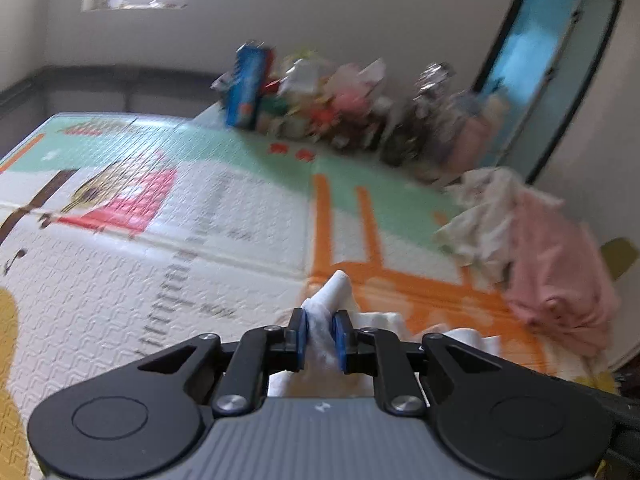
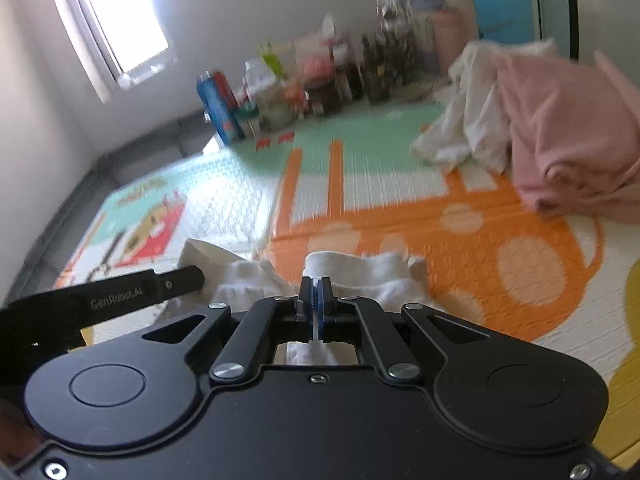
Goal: Fold clothes
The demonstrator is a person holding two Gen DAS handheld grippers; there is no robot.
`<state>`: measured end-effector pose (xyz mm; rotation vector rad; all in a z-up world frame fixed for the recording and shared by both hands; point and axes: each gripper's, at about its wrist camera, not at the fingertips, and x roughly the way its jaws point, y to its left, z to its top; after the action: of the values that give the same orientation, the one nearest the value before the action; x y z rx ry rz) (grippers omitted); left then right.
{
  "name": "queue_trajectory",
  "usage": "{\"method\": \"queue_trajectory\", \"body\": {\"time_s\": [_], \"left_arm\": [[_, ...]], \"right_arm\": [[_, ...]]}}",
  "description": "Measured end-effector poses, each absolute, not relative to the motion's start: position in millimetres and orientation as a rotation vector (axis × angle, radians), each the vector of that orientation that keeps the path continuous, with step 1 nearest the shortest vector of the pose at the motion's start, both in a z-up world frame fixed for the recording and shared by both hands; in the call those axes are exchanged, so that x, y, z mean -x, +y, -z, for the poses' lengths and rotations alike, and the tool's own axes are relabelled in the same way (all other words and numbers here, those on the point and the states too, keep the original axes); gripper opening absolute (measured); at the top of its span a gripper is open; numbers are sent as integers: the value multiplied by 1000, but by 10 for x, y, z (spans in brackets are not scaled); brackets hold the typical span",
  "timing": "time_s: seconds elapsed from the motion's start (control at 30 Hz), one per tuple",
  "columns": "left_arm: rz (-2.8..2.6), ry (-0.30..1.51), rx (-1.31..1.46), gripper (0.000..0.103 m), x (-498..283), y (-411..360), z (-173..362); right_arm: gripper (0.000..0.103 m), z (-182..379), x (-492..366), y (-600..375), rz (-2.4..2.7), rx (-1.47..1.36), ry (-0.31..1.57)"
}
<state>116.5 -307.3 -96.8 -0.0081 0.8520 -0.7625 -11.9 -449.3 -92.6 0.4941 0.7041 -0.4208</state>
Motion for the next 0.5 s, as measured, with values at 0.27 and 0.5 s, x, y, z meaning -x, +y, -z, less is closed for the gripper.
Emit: {"method": "queue_trajectory", "body": {"time_s": [0.27,0.5], "left_arm": [[698,913,-50,27,-1294,-3180,1182],[691,898,-10,34,-1322,-3117,1005]], "right_arm": [[4,1315,-53,-4681,393,-598,822],[20,1080,118,-4826,386,-689,748]]}}
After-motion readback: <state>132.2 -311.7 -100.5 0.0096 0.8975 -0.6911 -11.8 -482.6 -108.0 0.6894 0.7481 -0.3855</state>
